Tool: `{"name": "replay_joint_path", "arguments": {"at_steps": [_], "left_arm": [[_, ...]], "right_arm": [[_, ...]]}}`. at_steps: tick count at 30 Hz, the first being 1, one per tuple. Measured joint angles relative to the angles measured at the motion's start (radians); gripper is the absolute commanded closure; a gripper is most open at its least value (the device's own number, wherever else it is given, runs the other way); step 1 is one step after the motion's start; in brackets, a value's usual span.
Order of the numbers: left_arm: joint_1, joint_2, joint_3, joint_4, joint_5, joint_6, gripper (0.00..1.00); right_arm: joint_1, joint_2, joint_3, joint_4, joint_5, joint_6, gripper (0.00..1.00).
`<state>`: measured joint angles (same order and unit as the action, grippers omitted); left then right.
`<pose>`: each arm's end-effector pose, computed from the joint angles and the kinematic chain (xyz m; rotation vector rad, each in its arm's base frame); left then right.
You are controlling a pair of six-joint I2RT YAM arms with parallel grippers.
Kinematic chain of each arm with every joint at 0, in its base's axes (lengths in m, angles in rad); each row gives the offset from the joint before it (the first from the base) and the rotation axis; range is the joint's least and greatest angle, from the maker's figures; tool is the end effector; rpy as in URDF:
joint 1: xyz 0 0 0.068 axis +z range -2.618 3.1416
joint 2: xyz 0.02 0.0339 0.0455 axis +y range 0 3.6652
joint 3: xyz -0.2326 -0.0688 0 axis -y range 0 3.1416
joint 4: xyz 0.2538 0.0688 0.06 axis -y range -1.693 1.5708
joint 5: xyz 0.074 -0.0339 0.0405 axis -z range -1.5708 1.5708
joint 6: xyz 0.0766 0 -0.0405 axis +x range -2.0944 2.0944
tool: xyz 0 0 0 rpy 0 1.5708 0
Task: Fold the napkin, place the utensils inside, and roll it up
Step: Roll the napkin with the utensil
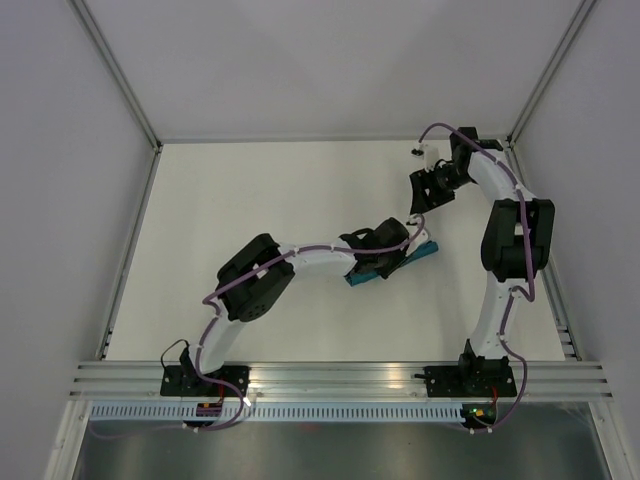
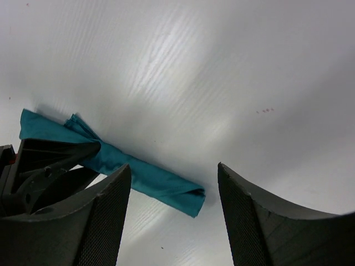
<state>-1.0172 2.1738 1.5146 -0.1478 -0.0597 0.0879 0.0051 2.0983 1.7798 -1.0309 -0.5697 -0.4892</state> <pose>0.2633 -0.4173 0.0884 1.2392 2.0647 -0.3691 0.4271 0.0435 0.1569 -0.7486 2.6064 0.6983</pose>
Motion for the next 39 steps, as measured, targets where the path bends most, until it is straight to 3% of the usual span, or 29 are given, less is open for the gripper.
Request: {"name": "replay_joint_path", "arguments": {"at_steps": [8, 17, 26, 39], "left_arm": [[0.0, 0.124, 0.228, -0.128, -0.074, -0.278, 0.58], [0.001, 0.159, 0.308, -0.209, -0.129, -0.5, 0.56], [0.002, 0.171, 0.331, -0.227, -0.133, -0.565, 0.53], [0.009, 0.169, 0.332, -0.227, -0.103, -0.571, 0.49]], "right_arm": [[-0.082, -0.106, -0.107, 0.066, 0.089, 0.085, 0.3], [-0.082, -0.162, -0.262, 0.1, 0.124, 0.13, 0.3], [-0.055, -0.162, -0.335, 0.154, 0.153, 0.2, 0.3], [0.035, -0.059, -0.29, 0.217, 0.192, 0.302, 0.31]]}}
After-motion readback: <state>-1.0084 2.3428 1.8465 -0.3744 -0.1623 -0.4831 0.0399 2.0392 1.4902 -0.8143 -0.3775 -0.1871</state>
